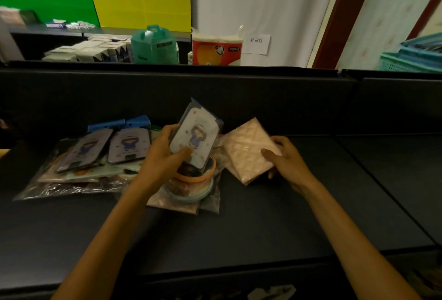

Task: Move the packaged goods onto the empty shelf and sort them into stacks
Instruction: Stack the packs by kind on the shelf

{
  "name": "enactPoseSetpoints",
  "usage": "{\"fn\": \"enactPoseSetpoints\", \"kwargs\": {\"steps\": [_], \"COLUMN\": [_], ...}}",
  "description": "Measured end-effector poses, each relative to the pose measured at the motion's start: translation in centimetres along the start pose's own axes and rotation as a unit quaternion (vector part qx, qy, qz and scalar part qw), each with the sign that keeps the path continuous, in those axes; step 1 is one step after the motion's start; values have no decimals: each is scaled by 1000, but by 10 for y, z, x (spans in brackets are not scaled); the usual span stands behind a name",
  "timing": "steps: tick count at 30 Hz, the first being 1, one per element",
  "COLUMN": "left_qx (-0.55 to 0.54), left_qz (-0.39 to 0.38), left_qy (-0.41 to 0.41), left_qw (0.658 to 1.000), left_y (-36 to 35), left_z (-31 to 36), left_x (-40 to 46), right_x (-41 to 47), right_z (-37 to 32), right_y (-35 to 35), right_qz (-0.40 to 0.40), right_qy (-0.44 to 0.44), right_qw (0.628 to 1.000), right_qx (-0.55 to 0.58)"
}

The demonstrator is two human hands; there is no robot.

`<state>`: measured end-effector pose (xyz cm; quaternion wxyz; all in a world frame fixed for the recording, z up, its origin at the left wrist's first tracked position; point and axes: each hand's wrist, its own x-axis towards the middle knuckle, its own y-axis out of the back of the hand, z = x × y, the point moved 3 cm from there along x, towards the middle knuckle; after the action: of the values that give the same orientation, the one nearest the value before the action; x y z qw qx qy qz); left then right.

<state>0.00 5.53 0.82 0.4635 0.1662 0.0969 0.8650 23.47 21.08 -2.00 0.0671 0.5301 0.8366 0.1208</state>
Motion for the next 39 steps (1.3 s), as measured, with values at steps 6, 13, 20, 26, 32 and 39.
{"fn": "enactPoseSetpoints", "kwargs": {"steps": [6, 13, 20, 26, 32, 39], "left_qx": [-137, -197, -200, -235, -236, -245], "left_qz": [-7, -70, -147, -205, -214, -240], "left_qy": [1, 28, 0, 25, 30, -6], "left_qw": [991, 978, 969, 950, 948, 939], "left_y": [-11, -65, -160, -268, -370, -460], "left_z": [9, 25, 65, 102, 146, 199], "left_x": [-18, -35, -60, -92, -124, -146], "right_x": [-31, -83, -145, -195, -232, -260], "right_z": [8, 23, 39, 70, 103, 144], "right_y": [31, 90, 179, 288, 401, 502], "right_qz": [72, 167, 248, 304, 338, 386], "right_qy": [5, 31, 39, 33, 28, 24], "right_qw": [994, 981, 964, 948, 937, 919], "right_qx": [85, 97, 89, 92, 87, 74]}}
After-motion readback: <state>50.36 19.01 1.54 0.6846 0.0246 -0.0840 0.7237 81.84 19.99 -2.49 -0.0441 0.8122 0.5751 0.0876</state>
